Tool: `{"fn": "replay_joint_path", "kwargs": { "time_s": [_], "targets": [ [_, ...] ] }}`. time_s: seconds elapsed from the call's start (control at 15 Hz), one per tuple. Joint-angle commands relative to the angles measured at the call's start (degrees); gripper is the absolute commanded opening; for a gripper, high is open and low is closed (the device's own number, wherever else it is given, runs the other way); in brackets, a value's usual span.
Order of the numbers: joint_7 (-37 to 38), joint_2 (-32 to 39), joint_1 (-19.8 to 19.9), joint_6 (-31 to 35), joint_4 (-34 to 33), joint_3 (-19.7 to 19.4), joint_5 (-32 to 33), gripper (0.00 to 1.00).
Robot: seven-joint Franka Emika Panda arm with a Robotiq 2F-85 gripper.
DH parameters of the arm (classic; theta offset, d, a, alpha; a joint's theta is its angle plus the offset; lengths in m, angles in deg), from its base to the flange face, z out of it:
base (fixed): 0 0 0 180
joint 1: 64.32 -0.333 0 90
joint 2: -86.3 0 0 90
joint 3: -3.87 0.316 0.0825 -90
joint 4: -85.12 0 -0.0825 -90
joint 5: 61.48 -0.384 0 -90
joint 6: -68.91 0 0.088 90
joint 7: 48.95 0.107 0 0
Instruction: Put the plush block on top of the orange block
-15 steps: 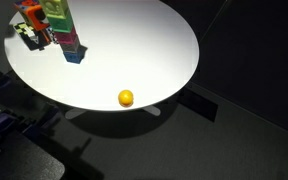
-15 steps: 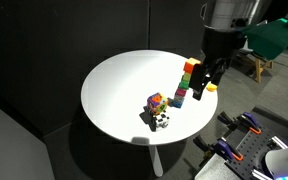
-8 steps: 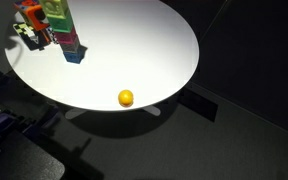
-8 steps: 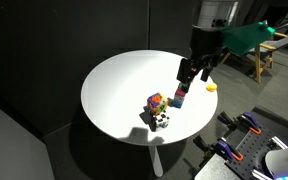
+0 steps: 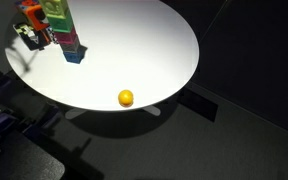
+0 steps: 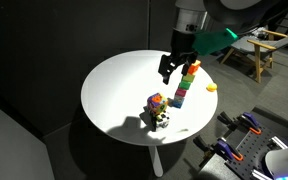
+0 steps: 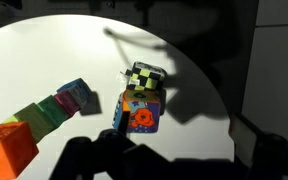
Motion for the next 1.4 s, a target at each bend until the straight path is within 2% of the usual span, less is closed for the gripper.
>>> {"fn": "replay_joint_path", "kwargs": {
  "time_s": [0.0,0.2,0.27,0.8,1.33],
  "targets": [
    [0.5,3.7,-0.1,2.3,-2.8,-0.6,3.4,1.0],
    [1.1,5.4,-0.2,3.9,-3.5,-0.9,5.2,1.0],
    [0.1,4.1,-0.7,3.5,-1.8,-1.1,3.6,1.0],
    [-0.2,4.6,-0.9,3.9,-1.7,-1.3,3.7,1.0],
    [-1.9,8.4,0.1,14.9,0.5,-3.8,4.1,1.0]
  ]
}}
